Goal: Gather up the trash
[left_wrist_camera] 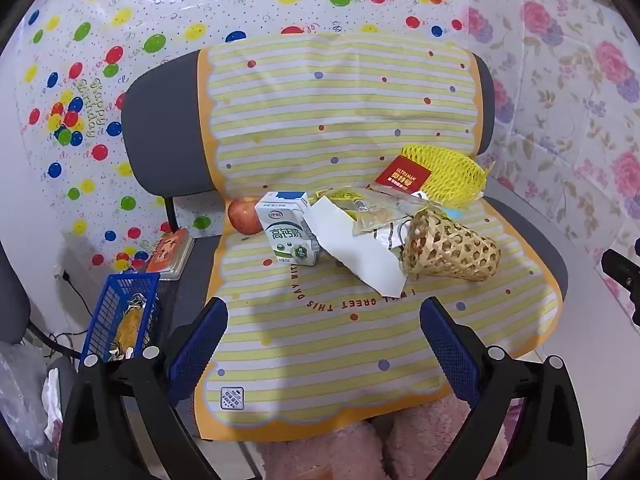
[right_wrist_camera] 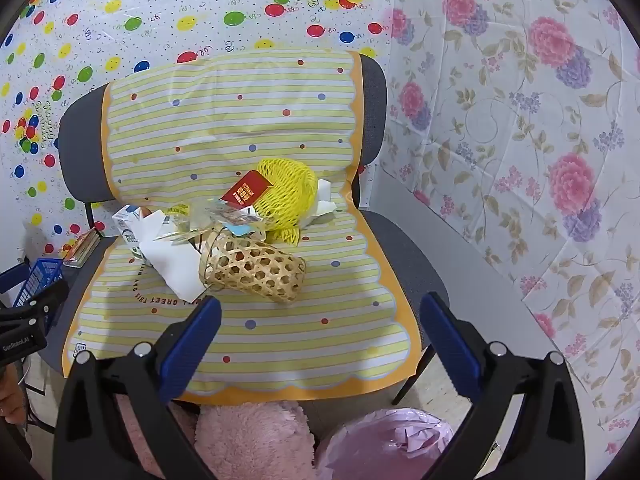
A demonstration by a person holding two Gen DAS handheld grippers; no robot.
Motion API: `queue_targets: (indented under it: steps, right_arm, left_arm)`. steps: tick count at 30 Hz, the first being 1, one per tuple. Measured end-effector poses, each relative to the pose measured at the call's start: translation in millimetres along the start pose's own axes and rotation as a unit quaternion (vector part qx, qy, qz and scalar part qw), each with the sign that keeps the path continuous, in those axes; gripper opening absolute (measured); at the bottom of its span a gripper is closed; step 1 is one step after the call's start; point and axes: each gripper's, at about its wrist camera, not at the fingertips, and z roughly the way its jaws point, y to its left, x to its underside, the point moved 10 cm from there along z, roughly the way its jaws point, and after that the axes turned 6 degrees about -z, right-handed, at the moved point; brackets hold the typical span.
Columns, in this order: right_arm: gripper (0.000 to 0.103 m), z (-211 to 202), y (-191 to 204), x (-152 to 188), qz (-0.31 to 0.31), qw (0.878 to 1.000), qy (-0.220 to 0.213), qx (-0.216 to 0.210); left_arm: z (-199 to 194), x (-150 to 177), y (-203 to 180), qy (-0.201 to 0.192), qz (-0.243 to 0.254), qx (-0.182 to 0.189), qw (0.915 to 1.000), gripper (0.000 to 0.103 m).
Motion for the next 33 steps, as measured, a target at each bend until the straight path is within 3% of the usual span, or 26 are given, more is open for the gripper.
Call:
queue_targets:
  steps: [33]
  right_arm:
    - [0.097, 5.1, 2.6, 0.1, 0.001, 1.0, 0.002, -0.004]
  left_arm:
    - [4.2, -2.7, 13.7, 0.006, -0.002, -0.002, 1.0, 0.096]
